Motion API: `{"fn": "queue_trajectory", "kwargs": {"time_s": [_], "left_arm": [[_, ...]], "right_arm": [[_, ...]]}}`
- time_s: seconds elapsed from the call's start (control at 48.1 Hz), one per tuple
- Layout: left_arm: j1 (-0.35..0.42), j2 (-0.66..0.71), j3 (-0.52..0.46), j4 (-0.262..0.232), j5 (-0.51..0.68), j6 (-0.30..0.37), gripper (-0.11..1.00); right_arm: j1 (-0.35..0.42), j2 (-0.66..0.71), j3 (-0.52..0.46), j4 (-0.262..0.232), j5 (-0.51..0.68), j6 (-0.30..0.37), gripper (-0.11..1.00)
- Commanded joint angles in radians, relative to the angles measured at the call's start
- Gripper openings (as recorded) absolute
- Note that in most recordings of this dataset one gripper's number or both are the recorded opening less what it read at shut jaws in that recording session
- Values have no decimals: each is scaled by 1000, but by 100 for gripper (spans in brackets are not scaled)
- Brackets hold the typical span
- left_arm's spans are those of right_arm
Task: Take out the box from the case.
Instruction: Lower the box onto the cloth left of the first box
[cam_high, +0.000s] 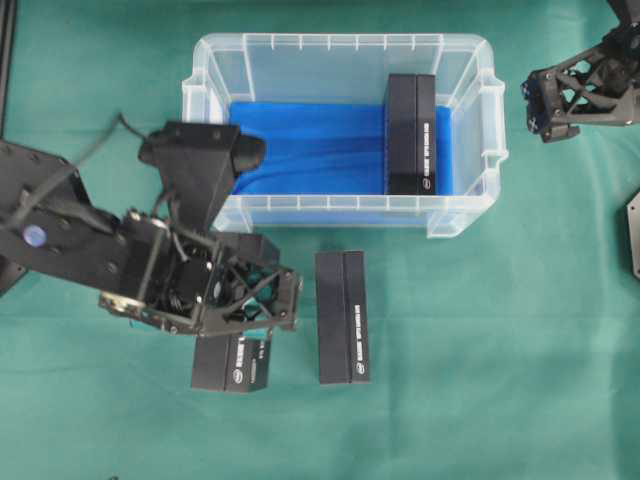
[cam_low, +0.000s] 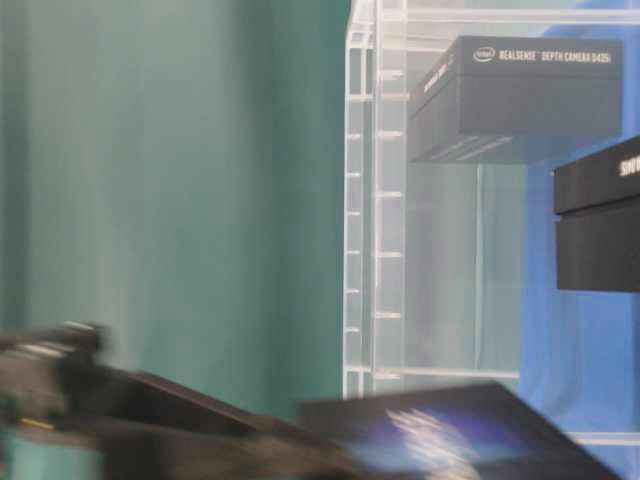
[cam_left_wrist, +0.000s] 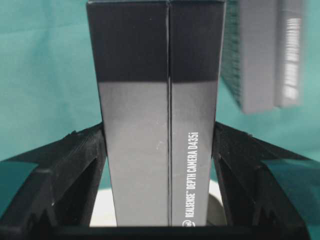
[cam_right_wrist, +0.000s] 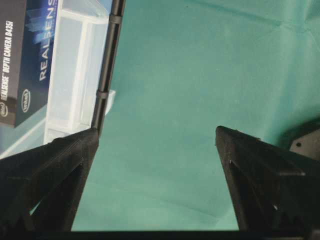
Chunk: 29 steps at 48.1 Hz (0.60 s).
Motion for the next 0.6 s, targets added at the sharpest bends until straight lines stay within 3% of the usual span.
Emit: {"fn": "queue_trajectory", "kwargs": {"time_s": [0.0, 0.333, 0.582], "left_arm": [[-5, -34, 54, 5, -57, -6, 61], [-3, -23, 238, 5, -229, -46, 61], [-3, -11, 264, 5, -273, -54, 61]], "right_arm": [[2, -12, -8, -3, -3, -2, 94], [3, -12, -8, -2, -2, -17, 94], [2, -12, -8, -2, 12, -18, 94]]}}
